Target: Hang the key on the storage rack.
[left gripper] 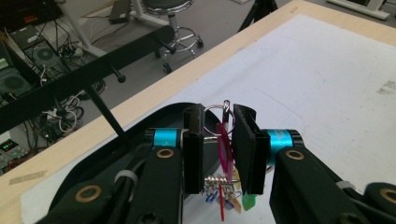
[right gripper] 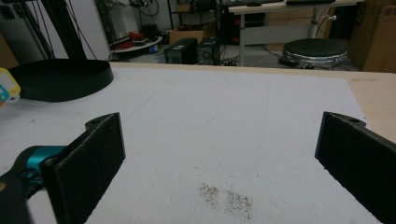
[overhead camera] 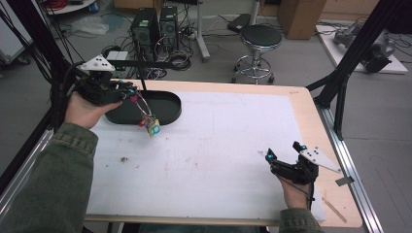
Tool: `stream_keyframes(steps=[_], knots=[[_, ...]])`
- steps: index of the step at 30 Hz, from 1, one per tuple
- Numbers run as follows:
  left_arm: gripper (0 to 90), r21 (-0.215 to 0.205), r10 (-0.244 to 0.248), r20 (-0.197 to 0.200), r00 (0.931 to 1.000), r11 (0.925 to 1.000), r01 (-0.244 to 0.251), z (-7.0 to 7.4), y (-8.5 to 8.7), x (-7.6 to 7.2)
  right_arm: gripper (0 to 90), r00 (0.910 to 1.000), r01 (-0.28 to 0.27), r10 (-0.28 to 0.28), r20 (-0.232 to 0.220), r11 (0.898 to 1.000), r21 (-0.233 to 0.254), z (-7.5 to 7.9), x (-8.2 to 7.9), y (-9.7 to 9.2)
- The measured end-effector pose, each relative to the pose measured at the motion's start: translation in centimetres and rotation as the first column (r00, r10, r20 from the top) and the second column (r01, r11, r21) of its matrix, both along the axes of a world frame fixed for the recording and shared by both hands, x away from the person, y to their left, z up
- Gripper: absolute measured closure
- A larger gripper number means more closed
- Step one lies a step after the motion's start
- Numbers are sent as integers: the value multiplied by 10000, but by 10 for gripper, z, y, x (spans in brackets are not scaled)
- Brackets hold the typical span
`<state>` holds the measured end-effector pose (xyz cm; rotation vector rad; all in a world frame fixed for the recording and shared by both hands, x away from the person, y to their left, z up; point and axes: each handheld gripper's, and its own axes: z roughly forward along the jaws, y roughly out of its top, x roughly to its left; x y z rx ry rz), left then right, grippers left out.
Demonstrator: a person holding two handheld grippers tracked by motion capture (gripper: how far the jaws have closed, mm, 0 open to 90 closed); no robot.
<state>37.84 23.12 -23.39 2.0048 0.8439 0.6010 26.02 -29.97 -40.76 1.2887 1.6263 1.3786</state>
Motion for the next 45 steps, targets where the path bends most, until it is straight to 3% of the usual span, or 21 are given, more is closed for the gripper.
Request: stream_keyframes(steps=[10,25,26,29,36,38,45], knots=[[743,-22,314,33,9995,9995,-314,6,2,14,5,9999,-99,98,81,9999,39,0,1,0],[743,-52,647,-458,9969,9979,-650,4,11,49,5,10000,-1,1,70,10000,5,0,-2,-3],[743,-249,660,-548,9963,9974,-675,5,14,52,5,10000,14,-14,62,10000,58,0,-3,-3],[743,-119,727,-577,9957,9972,-735,6,15,56,5,10000,42,-42,85,10000,51,0,-3,-4],[743,-487,580,-723,9957,9969,-616,10,18,72,5,10000,61,-61,73,10000,34,0,-3,-5],[743,-648,713,-987,9926,9949,-779,9,19,81,5,10000,68,-69,66,10000,53,0,-3,-5],[743,-699,738,-1228,9897,9941,-828,6,14,96,5,9999,78,-78,84,10000,-9,0,-3,-5]])
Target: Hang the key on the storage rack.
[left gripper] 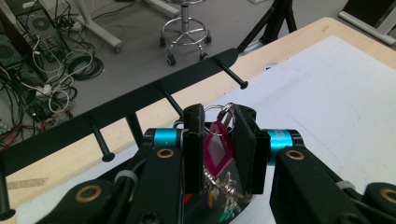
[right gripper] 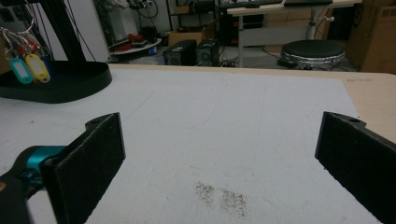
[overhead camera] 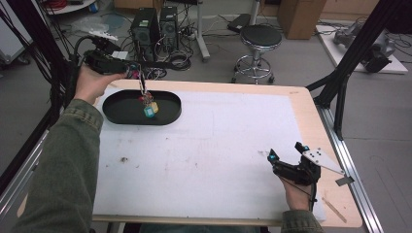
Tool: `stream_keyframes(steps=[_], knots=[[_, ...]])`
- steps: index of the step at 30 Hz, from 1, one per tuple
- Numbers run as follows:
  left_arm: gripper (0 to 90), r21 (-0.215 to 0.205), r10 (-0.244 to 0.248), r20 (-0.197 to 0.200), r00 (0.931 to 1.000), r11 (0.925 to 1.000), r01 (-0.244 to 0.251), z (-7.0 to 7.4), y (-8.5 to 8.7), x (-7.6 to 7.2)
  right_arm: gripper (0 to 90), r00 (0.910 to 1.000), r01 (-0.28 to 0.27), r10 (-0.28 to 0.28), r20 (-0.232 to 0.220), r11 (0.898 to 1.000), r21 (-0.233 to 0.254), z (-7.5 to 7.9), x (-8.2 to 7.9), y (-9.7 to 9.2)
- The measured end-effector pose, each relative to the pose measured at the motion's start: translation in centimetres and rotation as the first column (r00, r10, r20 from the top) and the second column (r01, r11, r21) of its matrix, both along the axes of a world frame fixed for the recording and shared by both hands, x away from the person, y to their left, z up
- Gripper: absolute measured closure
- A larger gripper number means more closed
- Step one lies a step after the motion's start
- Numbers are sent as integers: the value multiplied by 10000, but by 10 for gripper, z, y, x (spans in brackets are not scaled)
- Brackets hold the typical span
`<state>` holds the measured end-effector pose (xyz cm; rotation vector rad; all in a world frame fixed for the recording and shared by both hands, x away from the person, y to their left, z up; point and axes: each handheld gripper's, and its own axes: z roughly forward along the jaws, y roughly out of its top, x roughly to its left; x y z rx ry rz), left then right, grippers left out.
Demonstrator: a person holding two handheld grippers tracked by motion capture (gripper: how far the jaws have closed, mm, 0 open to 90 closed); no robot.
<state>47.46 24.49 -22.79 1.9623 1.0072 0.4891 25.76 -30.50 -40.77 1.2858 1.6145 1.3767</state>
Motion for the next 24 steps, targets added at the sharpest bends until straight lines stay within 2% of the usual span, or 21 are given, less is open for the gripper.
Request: stream_keyframes(steps=[7,12,16,24], knots=[[743,155,179,167,9997,9997,-182,5,-7,12,5,10000,61,-61,3,10000,-77,0,-1,-2],[743,264,260,148,9996,9993,-264,6,-10,20,5,9999,124,-124,7,9999,-16,0,-3,-3],[743,-197,272,165,9995,9994,-269,2,-8,28,5,9999,148,-148,13,9999,-6,0,-4,-4],[743,-492,428,-126,9990,9978,-434,-12,-3,45,5,9998,210,-210,44,9998,46,-1,-5,-6]])
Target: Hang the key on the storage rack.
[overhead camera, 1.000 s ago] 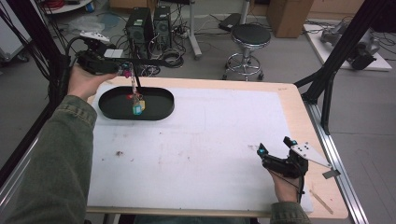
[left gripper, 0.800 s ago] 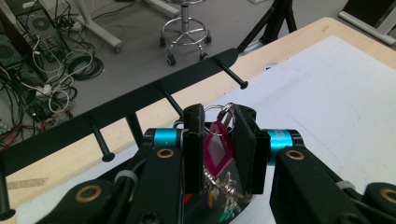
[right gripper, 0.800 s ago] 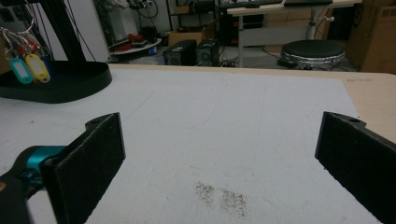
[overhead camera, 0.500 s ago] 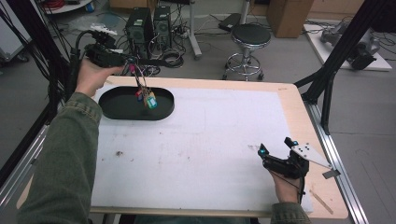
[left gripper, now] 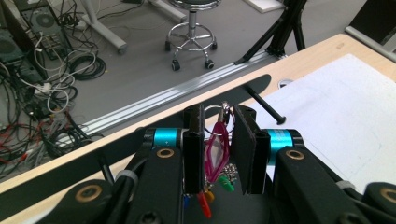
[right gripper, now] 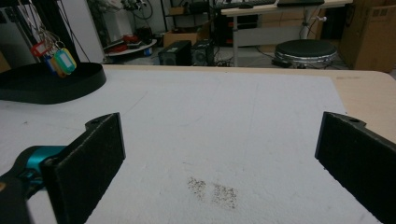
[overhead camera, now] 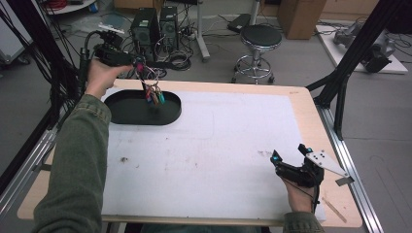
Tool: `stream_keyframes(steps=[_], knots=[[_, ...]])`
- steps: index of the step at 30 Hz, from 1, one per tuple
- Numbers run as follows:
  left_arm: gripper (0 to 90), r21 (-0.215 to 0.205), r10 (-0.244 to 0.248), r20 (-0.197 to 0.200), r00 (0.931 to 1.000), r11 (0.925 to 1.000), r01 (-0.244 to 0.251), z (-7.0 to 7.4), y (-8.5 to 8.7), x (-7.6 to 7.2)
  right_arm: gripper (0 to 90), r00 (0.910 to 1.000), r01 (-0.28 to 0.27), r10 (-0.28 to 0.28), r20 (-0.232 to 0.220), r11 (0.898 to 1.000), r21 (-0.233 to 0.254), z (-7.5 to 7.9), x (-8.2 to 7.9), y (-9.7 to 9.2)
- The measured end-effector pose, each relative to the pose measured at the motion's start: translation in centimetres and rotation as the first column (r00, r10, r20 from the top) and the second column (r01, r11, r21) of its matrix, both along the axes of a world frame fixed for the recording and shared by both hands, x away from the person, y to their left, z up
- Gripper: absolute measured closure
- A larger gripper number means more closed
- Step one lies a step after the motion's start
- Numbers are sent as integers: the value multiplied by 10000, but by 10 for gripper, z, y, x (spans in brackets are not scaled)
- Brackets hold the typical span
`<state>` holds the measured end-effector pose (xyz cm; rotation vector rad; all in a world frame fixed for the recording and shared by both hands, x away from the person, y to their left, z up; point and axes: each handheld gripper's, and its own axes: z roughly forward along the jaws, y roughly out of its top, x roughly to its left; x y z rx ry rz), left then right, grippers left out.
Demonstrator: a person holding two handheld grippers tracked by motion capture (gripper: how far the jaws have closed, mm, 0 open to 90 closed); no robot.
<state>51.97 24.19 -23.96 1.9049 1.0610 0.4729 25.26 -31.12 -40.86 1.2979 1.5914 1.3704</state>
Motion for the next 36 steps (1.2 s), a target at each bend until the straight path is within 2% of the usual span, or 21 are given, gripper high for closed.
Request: stream_keyframes(steps=[4,7,11,13,14,16,17,20,22,24,27,28,29,30,32,33,36], knots=[[743,-62,-48,-44,10000,10000,48,-9,1,9,5,10000,5,-5,-15,10000,12,0,-1,1],[743,-436,-103,-131,9999,9990,97,-12,2,12,5,10000,-24,24,-51,10000,-72,0,-1,3],[741,-355,-204,-137,9997,9992,199,-12,-2,11,5,10000,37,-37,-2,9999,-95,0,-2,1],[739,-67,-322,-151,9994,9995,321,-13,-5,10,5,10000,91,-91,31,10000,-39,1,-3,1],[735,-63,-373,-239,9990,9993,372,-13,-5,10,5,10000,85,-84,41,9999,-92,1,-3,0],[637,-108,-266,-323,9991,9996,262,-13,-6,9,5,10000,75,-75,46,10000,2,1,-5,1],[614,-264,-329,-409,9986,9991,318,-13,-5,9,5,9999,65,-65,76,10000,-22,2,-5,0],[575,-842,-379,-454,9983,9959,340,-11,-3,5,5,9999,83,-83,82,10000,-18,2,-5,0],[484,-1340,-328,-383,9987,9906,274,-9,2,0,5,9999,108,-108,75,9999,-2,2,-5,0],[441,-1327,-285,-322,9991,9909,239,-8,5,-3,5,9999,108,-109,101,9999,44,2,-5,-1],[411,-1714,-240,-38,9997,9849,229,-6,14,-10,5,9999,105,-106,126,9999,47,3,-5,-1],[366,-1708,138,442,9989,9853,-61,-6,18,-19,5,9999,108,-108,133,9999,59,3,-4,0],[294,-1708,138,442,9989,9853,-61,-6,18,-19,5,9999,89,-90,111,9999,71,3,-4,0],[294,-1757,208,560,9982,9844,-107,-6,20,-22,5,9999,89,-90,111,9999,71,3,-4,0],[247,-1958,147,534,9985,9806,-40,-8,24,-27,5,9999,45,-45,123,10000,45,2,-3,1],[156,-1916,130,476,9988,9815,-37,-9,26,-29,5,9999,41,-41,140,10000,28,3,-3,2],[54,-1712,326,448,9985,9849,-245,-12,29,-35,5,9999,13,-14,157,10000,37,3,-2,3]])
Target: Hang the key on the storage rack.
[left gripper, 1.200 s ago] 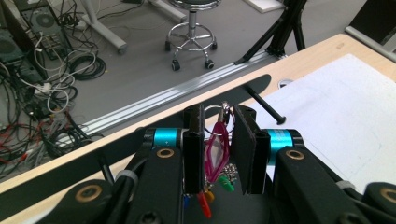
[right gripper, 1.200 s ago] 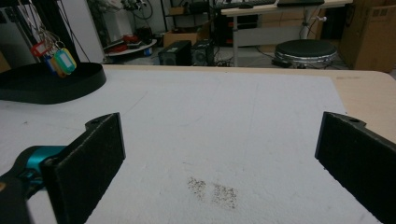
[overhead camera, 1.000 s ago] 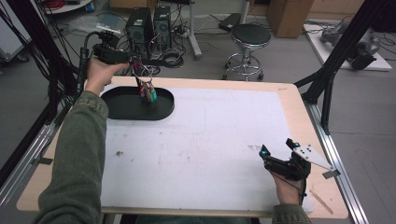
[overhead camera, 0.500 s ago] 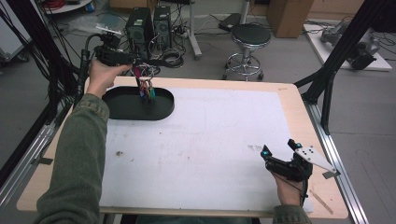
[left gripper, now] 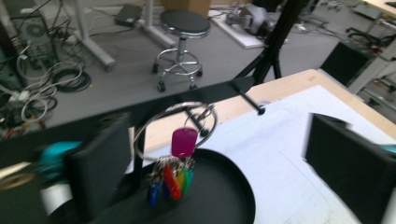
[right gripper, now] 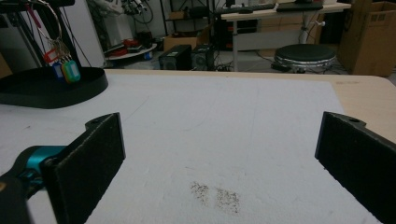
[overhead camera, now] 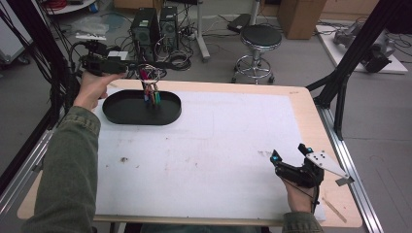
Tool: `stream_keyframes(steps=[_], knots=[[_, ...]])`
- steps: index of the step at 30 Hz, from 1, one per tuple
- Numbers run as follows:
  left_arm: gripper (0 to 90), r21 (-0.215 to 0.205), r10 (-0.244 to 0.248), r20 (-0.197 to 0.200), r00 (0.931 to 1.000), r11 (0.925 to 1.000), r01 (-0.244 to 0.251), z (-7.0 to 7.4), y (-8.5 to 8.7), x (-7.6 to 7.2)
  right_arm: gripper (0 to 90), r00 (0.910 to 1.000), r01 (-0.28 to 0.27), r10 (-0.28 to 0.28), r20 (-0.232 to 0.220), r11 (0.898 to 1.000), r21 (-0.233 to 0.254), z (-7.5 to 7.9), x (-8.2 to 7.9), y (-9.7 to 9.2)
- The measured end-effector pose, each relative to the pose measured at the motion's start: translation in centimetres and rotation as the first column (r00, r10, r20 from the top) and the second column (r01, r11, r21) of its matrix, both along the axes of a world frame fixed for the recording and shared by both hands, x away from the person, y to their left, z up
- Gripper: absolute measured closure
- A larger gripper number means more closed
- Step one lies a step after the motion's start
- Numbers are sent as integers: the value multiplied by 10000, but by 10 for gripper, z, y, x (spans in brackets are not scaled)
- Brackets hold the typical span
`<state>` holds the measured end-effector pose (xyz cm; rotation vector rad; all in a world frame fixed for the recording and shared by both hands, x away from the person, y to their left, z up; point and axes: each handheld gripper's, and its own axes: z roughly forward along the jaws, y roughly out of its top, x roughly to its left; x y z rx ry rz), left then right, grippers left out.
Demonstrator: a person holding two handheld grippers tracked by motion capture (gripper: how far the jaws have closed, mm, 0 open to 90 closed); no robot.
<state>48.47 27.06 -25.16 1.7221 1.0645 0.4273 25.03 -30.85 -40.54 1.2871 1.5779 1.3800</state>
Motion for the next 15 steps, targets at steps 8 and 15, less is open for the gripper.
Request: stream_keyframes(steps=[8,15], knots=[[50,-290,46,-3,10000,9996,-46,-15,7,-16,5,10000,24,-24,-18,10000,71,0,0,0],[50,-716,244,253,9994,9972,-225,-25,19,-33,5,9999,-70,71,-145,10000,19,-1,2,1]])
